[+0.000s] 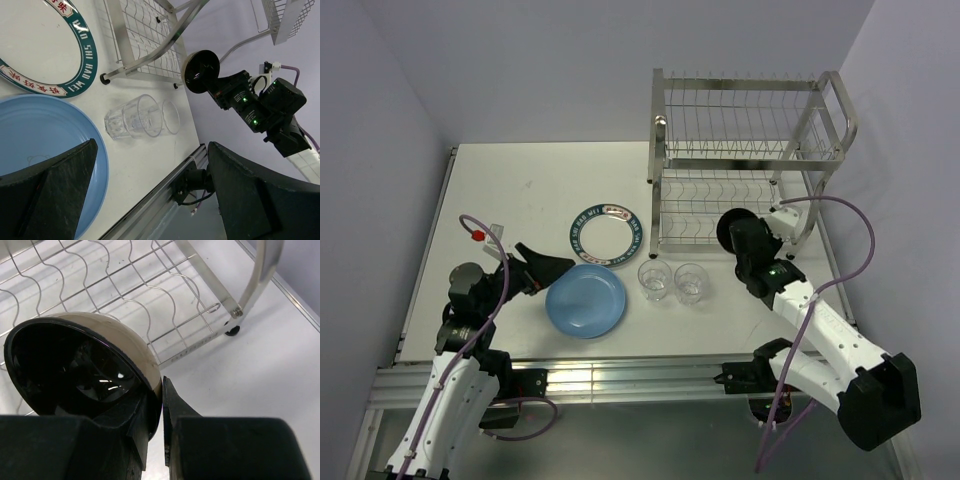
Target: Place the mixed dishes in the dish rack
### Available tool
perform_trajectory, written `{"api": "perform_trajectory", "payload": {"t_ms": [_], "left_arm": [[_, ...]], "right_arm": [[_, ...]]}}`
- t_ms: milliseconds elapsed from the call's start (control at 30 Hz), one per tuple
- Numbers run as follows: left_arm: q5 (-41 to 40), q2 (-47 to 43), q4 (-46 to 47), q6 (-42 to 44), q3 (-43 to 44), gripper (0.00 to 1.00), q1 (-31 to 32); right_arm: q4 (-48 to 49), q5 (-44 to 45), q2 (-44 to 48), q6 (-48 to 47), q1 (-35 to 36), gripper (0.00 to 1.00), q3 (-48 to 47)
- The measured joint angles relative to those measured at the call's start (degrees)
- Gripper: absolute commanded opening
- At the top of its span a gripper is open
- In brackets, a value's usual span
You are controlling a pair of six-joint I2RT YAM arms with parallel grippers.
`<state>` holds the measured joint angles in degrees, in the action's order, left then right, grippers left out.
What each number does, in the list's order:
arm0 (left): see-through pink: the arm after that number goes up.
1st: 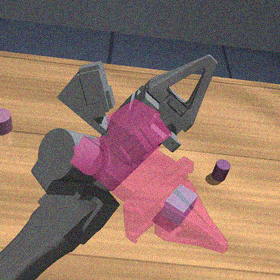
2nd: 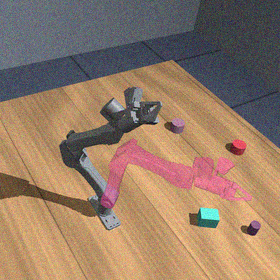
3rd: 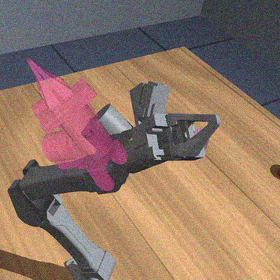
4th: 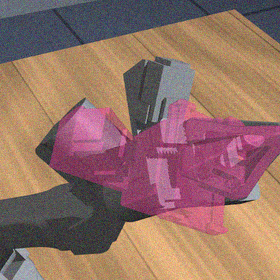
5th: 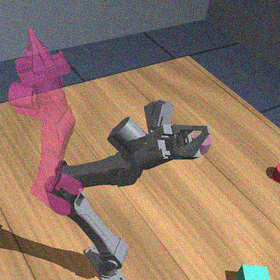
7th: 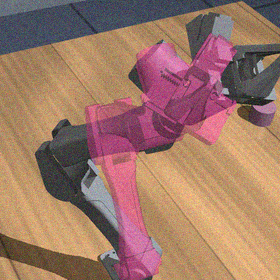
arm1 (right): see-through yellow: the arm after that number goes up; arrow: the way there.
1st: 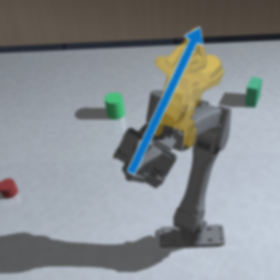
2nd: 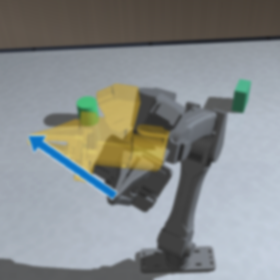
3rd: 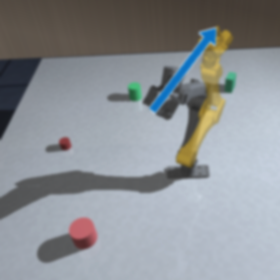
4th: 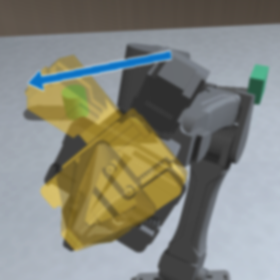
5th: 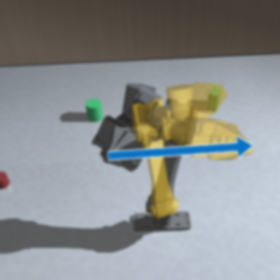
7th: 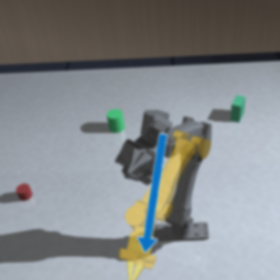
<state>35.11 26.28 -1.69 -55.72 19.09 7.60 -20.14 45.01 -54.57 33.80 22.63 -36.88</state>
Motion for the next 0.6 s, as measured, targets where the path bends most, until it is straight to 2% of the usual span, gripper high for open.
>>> {"api": "perform_trajectory", "payload": {"t_ms": [333,600], "left_arm": [[-0.5,-0.2,0.2,0.6,-0.3,0.99,1.0],[-0.7,-0.2,0.3,1.0,-0.2,0.99,1.7]], "right_arm": [[24.8,1.0,-2.4,-10.9,-0.8,0.0,9.1],[39.6,0.8,-10.2,-16.2,-5.3,0.0,11.1]]}}
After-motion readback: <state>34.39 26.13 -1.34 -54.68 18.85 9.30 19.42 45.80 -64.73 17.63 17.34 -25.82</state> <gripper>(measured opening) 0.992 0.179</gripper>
